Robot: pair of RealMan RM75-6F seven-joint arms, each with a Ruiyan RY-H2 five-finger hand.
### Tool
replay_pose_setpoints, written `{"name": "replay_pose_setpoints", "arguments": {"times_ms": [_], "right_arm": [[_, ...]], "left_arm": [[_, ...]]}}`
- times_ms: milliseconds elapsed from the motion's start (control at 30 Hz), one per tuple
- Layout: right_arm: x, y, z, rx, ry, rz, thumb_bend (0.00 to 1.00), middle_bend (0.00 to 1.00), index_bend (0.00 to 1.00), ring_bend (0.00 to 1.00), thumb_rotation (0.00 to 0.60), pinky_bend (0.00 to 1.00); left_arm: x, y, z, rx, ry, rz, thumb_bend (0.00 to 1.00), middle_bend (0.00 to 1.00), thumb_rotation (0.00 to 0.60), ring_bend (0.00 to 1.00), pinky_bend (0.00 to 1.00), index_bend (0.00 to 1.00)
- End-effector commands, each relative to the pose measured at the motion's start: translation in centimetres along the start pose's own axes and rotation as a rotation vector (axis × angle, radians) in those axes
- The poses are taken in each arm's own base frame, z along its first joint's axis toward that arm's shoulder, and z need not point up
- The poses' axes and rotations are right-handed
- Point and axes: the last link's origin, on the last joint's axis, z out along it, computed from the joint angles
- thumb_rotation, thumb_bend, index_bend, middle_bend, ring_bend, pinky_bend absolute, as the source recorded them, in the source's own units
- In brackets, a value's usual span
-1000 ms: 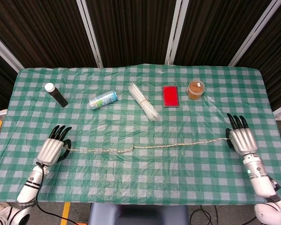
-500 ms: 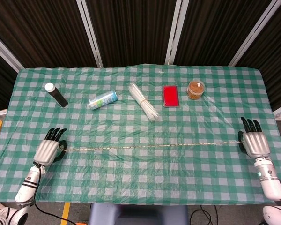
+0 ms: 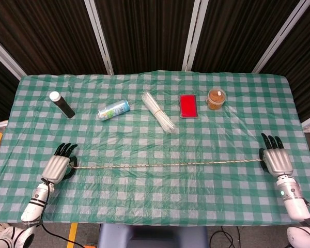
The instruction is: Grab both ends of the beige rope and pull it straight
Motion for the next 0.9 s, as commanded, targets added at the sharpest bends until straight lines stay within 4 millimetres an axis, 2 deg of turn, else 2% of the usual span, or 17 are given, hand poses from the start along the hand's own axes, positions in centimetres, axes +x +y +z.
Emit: {"name": "replay_pose_setpoints", "arguments": {"times_ms": [33, 67, 133, 233, 300, 367, 533, 667, 700, 733, 833, 900], "right_arm": [[-0.4, -0.2, 0.1, 0.006, -0.015, -0.006, 0.57, 0.05, 0.68, 0.00, 0.600, 0.00], [-0.5, -0.2, 0.1, 0.006, -0.023, -0.009, 0.57, 0.05, 0.63, 0.00, 0.600, 0.00], [-1.0, -0.1, 0.1, -0.003, -0.055, -0.019, 0.57, 0.05, 0.49, 0.00, 0.600, 0.00], [-1.1, 0.0, 0.0, -0.010, -0.083, -0.024, 0.51, 0.00, 0.21, 0.00, 0.600, 0.00], [-0.9, 0.2, -0.3, -0.017, -0.084, -0.015, 0.45, 0.00, 0.09, 0.00, 0.600, 0.00], [-0.6, 0.4, -0.6, -0.021, -0.078, -0.002, 0.41, 0.00, 0.02, 0.00, 0.600, 0.00], [0.9, 0.8, -2.6, -0.008, -0.022, 0.062, 0.38, 0.00, 0.00, 0.00, 0.600, 0.00], [1.5, 0.8, -3.5, 0.001, 0.005, 0.083, 0.38, 0.00, 0.00, 0.00, 0.600, 0.00], [2.9, 0.7, -5.3, 0.014, 0.085, 0.132, 0.38, 0.00, 0.00, 0.00, 0.600, 0.00], [4.0, 0.6, -8.0, 0.029, 0.145, 0.155, 0.38, 0.00, 0.00, 0.00, 0.600, 0.00], [5.4, 0.3, -12.3, 0.021, 0.208, 0.165, 0.38, 0.00, 0.00, 0.00, 0.600, 0.00], [6.0, -0.1, -14.2, 0.025, 0.233, 0.153, 0.38, 0.00, 0.00, 0.00, 0.600, 0.00]], "left_arm": [[-0.2, 0.0, -0.1, -0.001, -0.012, 0.000, 0.47, 0.09, 0.600, 0.00, 0.02, 0.56], [-0.3, 0.0, -0.1, -0.001, -0.015, 0.000, 0.47, 0.09, 0.600, 0.00, 0.02, 0.53], [-0.4, 0.1, -0.2, -0.002, -0.024, -0.010, 0.47, 0.08, 0.600, 0.00, 0.02, 0.41], [-0.3, 0.1, -0.5, 0.000, -0.028, -0.033, 0.46, 0.04, 0.600, 0.00, 0.03, 0.12], [0.0, 0.0, -0.9, 0.001, -0.024, -0.052, 0.46, 0.02, 0.600, 0.00, 0.03, 0.02], [0.4, -0.1, -1.3, 0.001, -0.012, -0.068, 0.45, 0.00, 0.600, 0.00, 0.04, 0.00], [2.6, -0.6, -4.2, -0.011, 0.050, -0.119, 0.44, 0.00, 0.600, 0.00, 0.05, 0.00], [3.7, -0.6, -5.3, -0.017, 0.091, -0.129, 0.44, 0.00, 0.600, 0.00, 0.04, 0.00], [5.5, -0.8, -7.6, -0.025, 0.170, -0.134, 0.44, 0.00, 0.600, 0.00, 0.04, 0.00], [6.8, -0.7, -10.5, -0.023, 0.207, -0.124, 0.44, 0.00, 0.600, 0.00, 0.04, 0.00], [8.2, -0.4, -14.3, 0.033, 0.214, -0.103, 0.43, 0.00, 0.600, 0.00, 0.03, 0.00], [8.6, -0.4, -16.2, 0.075, 0.217, -0.102, 0.43, 0.00, 0.600, 0.00, 0.02, 0.00]]}}
